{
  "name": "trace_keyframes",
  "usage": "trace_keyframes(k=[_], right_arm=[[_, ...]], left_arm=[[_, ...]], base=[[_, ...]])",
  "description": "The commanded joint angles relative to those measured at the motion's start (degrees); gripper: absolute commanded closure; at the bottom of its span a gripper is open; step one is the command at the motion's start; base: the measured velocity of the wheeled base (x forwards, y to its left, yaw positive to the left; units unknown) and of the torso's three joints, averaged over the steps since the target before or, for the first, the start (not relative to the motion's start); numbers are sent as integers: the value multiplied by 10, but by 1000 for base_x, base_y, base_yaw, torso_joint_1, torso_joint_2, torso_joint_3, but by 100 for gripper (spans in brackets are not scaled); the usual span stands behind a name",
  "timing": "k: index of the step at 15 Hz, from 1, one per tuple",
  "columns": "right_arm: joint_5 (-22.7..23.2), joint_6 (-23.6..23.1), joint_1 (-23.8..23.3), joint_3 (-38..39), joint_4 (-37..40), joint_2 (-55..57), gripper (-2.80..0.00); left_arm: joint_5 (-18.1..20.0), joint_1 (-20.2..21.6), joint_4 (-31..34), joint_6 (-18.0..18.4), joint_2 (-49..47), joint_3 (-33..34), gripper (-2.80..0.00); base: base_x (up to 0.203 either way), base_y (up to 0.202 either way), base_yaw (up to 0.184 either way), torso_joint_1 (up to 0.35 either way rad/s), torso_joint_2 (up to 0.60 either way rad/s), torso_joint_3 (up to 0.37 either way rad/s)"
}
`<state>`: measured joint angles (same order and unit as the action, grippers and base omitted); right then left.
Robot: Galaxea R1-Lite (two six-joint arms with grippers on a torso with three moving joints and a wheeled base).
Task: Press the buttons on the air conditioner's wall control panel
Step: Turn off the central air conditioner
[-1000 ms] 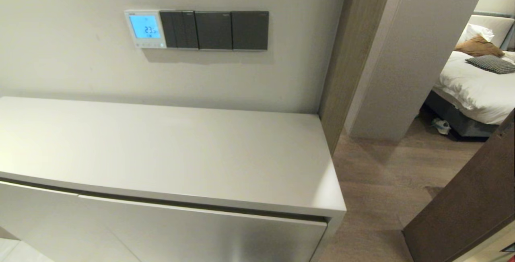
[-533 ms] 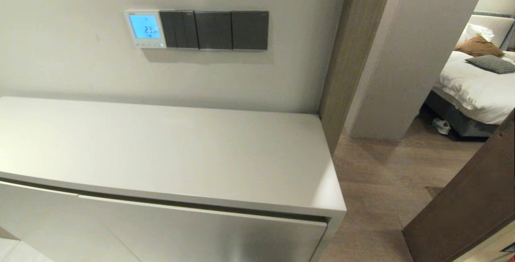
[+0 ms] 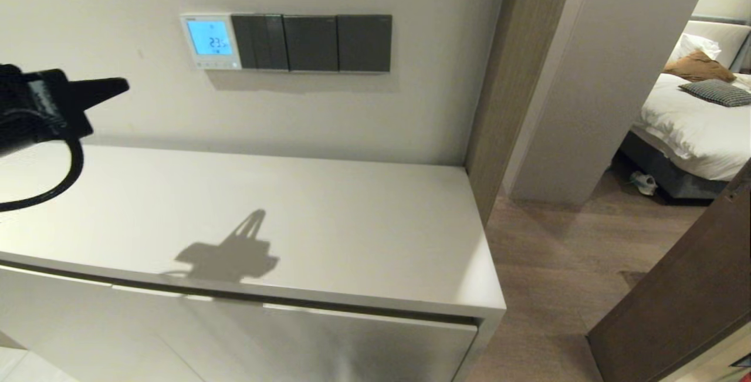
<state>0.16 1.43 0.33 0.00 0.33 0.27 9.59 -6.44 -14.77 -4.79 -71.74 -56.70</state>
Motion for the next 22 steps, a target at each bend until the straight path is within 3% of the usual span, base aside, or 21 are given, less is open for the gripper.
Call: trace_keyframes(k=[1,4,9,13,19,22], right_arm=[[1,0,0,1,0,1,0],[0,1,0,1,0,1,0],[0,0,0,1,0,1,0],[0,0,0,1,0,1,0],[0,0,0,1,0,1,0],[0,1,0,1,0,1,0]], left_arm=[[0,-27,-10,-4,-98,-55,0],[-4,-53,-21,-10,-172,-110,0],[-14,-60,-59,-12,-264,-179,0],[-50,-58,-99,-12,-312,-201,0],[-67,-55,-109,-14,-328,-211,0],[-99,-54,-127,-12,-338,-220,0]], base=[[0,0,0,0,0,0],[0,0,0,0,0,0],[0,0,0,0,0,0],[0,0,0,0,0,0],[0,0,0,0,0,0],[0,0,0,0,0,0]])
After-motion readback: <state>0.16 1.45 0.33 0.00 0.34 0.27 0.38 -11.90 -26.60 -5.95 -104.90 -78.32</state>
